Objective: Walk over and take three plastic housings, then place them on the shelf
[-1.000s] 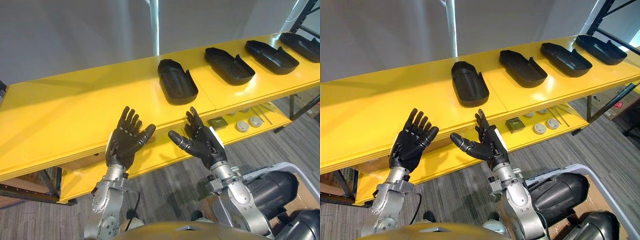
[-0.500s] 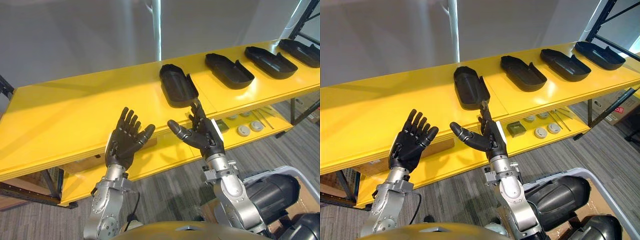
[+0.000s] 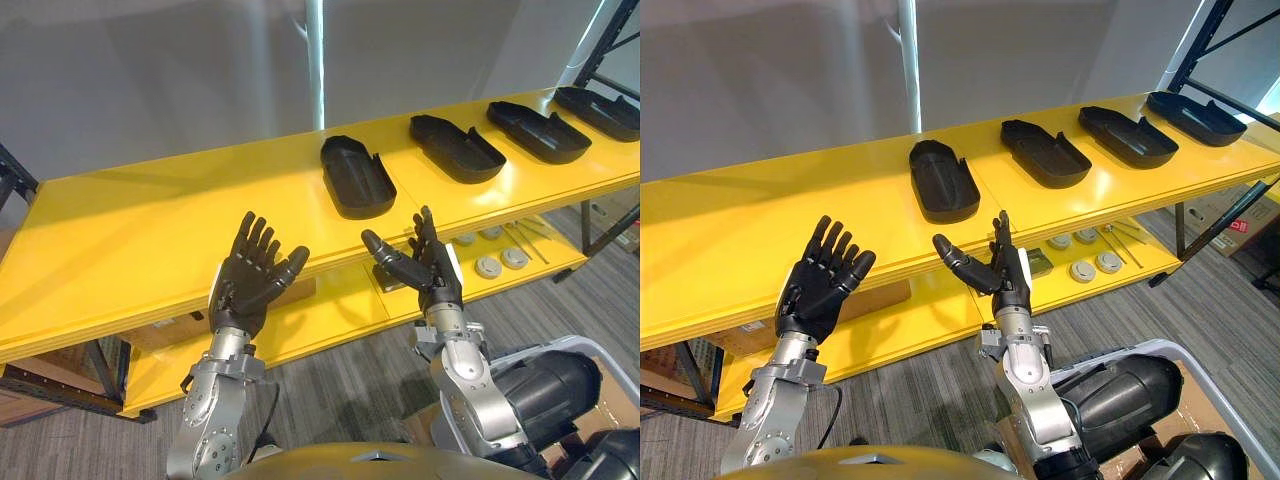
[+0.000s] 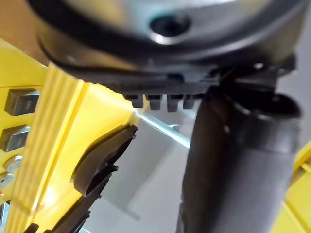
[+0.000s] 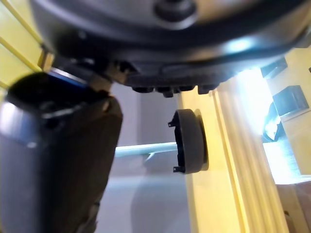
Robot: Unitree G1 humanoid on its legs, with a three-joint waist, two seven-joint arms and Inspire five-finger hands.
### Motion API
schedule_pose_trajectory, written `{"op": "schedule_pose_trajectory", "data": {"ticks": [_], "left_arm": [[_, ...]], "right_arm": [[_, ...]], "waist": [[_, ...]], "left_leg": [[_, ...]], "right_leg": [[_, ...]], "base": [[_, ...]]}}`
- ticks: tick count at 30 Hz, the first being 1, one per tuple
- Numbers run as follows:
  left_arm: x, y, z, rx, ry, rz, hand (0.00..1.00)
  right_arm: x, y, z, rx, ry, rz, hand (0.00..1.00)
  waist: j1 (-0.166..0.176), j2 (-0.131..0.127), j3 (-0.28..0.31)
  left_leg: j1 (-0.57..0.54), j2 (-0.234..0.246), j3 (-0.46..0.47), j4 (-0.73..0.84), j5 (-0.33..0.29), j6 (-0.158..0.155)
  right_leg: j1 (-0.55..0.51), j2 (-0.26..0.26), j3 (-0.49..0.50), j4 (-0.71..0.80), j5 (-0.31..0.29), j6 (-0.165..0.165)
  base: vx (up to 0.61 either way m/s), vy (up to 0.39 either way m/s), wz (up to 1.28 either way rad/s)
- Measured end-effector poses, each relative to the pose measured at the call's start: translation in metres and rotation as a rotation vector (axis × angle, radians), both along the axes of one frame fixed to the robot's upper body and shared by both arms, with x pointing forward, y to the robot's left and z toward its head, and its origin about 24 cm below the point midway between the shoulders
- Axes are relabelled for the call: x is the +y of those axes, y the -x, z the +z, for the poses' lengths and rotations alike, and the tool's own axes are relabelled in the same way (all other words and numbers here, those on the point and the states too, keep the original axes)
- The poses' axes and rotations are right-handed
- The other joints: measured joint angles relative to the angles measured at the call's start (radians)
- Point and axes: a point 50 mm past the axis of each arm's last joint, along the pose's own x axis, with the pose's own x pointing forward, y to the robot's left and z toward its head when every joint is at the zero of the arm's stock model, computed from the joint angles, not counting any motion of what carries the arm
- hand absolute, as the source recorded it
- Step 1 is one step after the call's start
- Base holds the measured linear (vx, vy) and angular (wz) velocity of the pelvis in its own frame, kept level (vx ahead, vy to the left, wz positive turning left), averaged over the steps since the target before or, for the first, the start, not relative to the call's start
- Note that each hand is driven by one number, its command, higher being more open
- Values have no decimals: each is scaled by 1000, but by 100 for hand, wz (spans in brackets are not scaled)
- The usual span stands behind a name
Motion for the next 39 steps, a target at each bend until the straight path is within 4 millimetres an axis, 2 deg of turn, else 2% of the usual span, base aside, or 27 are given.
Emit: {"op": "schedule_pose_trajectory", "data": {"ticks": [4,9,19,31,39], "left_arm": [[3,0,1,-3,-5,13,100],[4,0,1,-2,-7,15,100],[4,0,1,-1,-11,14,100],[4,-1,1,-4,-13,13,100],[3,-3,3,-13,-12,10,100]], "right_arm": [[3,-7,-1,3,-11,-1,100],[2,-17,0,-2,-1,-1,100],[6,-37,8,-30,17,24,100],[0,-51,4,8,27,-64,100],[-4,-70,6,27,49,-94,100]], "waist": [[1,-1,0],[21,-5,2],[26,-12,6],[36,-22,19],[51,-16,38]], "left_leg": [[-1,0,-9,0,3,2],[-1,-1,-16,0,6,4],[-8,-1,-36,0,11,4],[-9,-2,-53,0,14,4],[-17,-3,-64,0,21,8]], "right_leg": [[6,0,-10,0,0,0],[11,0,-17,0,-2,-3],[18,0,-36,0,-1,-2],[29,0,-54,1,-6,-8],[29,0,-66,2,-6,-8]], "base": [[4,7,6],[7,6,3],[15,6,5],[9,3,3],[9,3,4]]}}
